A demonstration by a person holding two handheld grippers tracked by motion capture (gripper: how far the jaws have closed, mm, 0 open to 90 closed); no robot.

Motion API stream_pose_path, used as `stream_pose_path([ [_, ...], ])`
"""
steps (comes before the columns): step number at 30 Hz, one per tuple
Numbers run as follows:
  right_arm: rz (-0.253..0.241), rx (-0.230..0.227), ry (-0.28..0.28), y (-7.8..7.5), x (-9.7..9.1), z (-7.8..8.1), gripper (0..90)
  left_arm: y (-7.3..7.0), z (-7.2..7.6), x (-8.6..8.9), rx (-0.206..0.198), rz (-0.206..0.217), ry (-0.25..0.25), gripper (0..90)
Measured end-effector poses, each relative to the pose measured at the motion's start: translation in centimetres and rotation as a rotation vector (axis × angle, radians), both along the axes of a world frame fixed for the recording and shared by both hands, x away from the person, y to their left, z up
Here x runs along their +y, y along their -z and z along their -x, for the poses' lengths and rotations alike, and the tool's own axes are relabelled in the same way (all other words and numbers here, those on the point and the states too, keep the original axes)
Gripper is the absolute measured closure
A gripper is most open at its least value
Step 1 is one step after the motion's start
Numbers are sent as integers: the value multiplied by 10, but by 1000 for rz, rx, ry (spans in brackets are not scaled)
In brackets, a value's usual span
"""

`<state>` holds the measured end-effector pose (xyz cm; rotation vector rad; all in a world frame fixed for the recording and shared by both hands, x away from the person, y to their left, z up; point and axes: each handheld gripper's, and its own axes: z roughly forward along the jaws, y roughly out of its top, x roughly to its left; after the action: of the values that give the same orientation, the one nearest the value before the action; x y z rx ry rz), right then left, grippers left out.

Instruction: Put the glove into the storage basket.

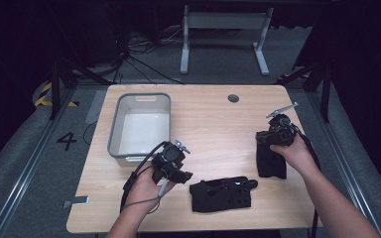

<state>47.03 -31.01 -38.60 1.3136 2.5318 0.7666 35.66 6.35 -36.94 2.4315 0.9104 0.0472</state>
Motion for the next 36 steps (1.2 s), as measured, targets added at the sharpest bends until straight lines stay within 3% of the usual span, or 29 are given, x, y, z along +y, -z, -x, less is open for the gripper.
stream_pose_path([
  [15, 87, 51, 75, 21, 0, -43, 674, 3, 1, 8, 10, -4, -23, 508],
  [29, 104, 93, 115, 35, 0, -50, 599, 3, 1, 4, 21, -7, -14, 508],
  [32, 107, 86, 126, 37, 1, -49, 613, 3, 1, 4, 22, -7, -13, 507],
  [36, 152, 68, 121, 39, 5, -48, 667, 4, 1, 3, 24, -12, -7, 507],
])
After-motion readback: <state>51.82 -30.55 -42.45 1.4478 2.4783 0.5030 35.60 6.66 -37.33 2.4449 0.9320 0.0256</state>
